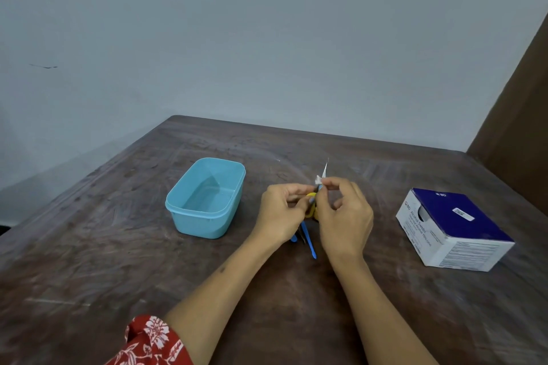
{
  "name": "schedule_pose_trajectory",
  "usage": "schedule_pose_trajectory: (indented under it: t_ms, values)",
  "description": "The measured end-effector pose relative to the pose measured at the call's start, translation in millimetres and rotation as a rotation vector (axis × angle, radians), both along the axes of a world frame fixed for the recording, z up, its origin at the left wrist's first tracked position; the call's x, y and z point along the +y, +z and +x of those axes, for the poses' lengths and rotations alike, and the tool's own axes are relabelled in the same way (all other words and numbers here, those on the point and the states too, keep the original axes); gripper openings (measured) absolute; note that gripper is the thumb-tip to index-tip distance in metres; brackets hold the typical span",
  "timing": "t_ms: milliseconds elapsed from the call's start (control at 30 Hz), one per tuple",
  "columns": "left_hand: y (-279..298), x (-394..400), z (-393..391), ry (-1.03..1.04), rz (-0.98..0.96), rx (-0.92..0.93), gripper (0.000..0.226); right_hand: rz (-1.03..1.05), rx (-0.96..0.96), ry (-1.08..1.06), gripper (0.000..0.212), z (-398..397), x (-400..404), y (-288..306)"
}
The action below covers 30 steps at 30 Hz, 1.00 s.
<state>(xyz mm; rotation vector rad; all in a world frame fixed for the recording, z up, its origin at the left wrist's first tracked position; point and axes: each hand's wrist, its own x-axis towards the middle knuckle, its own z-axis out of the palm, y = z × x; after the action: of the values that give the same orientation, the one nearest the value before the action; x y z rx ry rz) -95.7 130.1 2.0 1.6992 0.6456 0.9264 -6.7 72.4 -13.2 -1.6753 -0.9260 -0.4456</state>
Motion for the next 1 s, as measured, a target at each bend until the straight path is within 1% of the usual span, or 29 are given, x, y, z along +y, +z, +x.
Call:
schedule_pose_trajectory:
  t_ms: [67,167,300,433,533,667,767,900,1000]
  values:
    - [-0.7,1.2,-1.0,0.019,0.018,0.004,0.024,0.005,0.03,0.02,0.012,-0.9,-0.5,0.5]
    - [1.3,1.9,-0.3,0.006,0.008,0.03,0.023,0.079,0.093,0.051,0.01,1.0,-0.3,-1.0]
    - [6.3,2.4,-1.7,-0.004,-0.011,0.039,0.021,0.148,0.104,0.09,0.01,0.7,1.0,-1.4]
    - [6.7,-2.8,-1.9,-0.011,0.026,0.096,0.023,0.208,0.199,0.055,0.01,0.8,0.6,1.5]
    - [5.3,-4.0,-1.7,-0.011,0.059,0.122,0.024,0.188,0.223,0.045,0.01,1.1,0.2,1.7]
    - [5.2,-2.7,-3.3,0.045,0.108,0.102,0.023,0.128,0.253,0.071,0.013,-1.5,0.7,0.7]
    - [5.8,-2.3,-3.5,0.027,0.098,0.112,0.023,0.156,0.251,0.08,0.012,-2.3,1.0,1.6]
    - [2.7,-4.3,-1.7,-0.057,0.085,0.175,0.024,0.226,0.293,0.001,0.015,2.6,-0.8,5.7]
    - [1.3,-4.8,-1.3,-0.012,0.104,0.153,0.025,0.19,0.235,0.017,0.011,3.3,-0.8,3.3]
